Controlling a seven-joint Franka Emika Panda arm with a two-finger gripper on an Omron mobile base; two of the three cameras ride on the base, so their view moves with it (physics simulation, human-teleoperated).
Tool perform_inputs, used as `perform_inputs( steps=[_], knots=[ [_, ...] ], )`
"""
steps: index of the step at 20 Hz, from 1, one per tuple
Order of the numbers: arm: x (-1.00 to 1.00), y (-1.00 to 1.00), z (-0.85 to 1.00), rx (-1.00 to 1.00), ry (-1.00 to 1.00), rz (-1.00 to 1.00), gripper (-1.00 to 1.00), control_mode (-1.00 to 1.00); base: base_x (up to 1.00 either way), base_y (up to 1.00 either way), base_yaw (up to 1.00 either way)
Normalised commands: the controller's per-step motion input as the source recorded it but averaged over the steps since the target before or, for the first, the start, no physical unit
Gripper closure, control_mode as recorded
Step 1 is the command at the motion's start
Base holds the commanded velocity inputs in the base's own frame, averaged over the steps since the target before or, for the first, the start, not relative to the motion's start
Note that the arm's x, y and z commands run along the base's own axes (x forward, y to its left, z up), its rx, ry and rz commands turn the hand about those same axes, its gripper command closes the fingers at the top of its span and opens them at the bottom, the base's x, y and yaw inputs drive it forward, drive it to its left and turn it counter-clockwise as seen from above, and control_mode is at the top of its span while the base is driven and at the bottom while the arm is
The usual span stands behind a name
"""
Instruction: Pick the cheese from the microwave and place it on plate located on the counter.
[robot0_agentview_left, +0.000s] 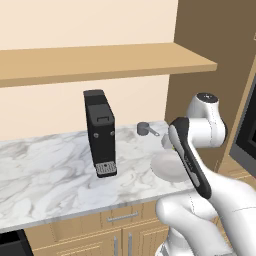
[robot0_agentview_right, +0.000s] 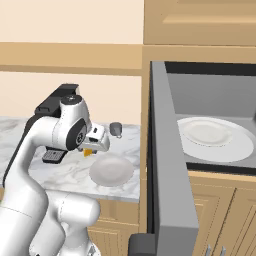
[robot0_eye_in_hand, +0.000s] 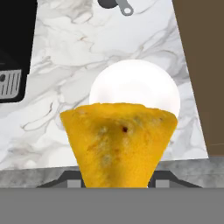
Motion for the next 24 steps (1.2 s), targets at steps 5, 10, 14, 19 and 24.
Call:
perform_inputs(
  steps=[5,10,14,19,24],
  knots=[
    [0.91,-0.15,-0.94,0.00,0.09,0.00,1.00,-1.00,0.00,0.00,0.00],
    [0.63,-0.03,-0.63,0.00,0.25,-0.02,1.00,-1.00,0.00,0.00,0.00],
    [0.31,-0.03,-0.31,0.00,0.12,0.00,1.00,-1.00,0.00,0.00,0.00],
    [0.26,-0.06,-0.40,0.00,0.00,0.00,1.00,-1.00,0.00,0.00,0.00],
    [0.02,0.00,-0.49,0.00,-0.03,0.00,1.00,-1.00,0.00,0.00,0.00]
  ],
)
